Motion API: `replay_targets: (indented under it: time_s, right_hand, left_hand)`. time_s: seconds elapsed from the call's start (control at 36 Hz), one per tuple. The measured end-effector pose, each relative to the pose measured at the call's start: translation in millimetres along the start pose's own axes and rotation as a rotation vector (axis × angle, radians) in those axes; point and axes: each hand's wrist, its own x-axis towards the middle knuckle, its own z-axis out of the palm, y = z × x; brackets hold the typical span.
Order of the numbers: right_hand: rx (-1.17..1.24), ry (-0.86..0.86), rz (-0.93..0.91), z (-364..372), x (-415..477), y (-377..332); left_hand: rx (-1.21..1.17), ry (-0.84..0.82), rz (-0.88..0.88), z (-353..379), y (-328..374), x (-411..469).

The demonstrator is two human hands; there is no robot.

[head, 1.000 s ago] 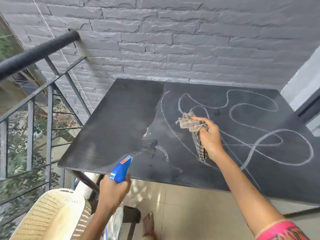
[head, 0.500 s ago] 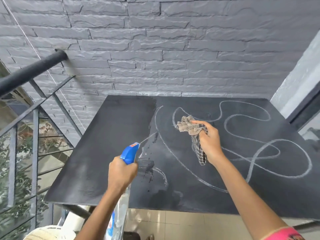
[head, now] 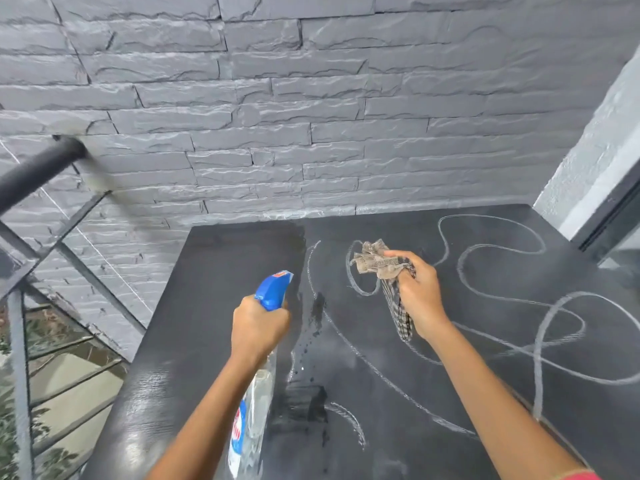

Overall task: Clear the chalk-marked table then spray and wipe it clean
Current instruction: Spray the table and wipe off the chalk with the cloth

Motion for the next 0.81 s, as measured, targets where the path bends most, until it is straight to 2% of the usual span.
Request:
replay_targets:
  time_s: [0.25, 0.39, 0.56, 0.72, 0.81]
  right_hand:
    - [-0.01, 0.044, 0.081, 17, 24, 21]
    - [-0.034, 0.052, 0.091, 28, 37, 35]
    - [-0.131, 0.02, 0.073, 55, 72, 64]
    - [-0.338, -0.129, -0.011, 106, 119, 93]
    - [-0.402, -0.411, -0.027, 134, 127, 112]
  left_hand:
    - [0.12, -0.072, 0.027, 20, 26, 67]
    - [0.016, -0.06, 0.053, 18, 26, 87]
    - [-0.12, -0.07, 0.166, 11, 37, 110]
    - [-0.161, 0.014, 0.227, 13, 47, 148]
    - [-0.214, 0.121, 0.285, 17, 46, 164]
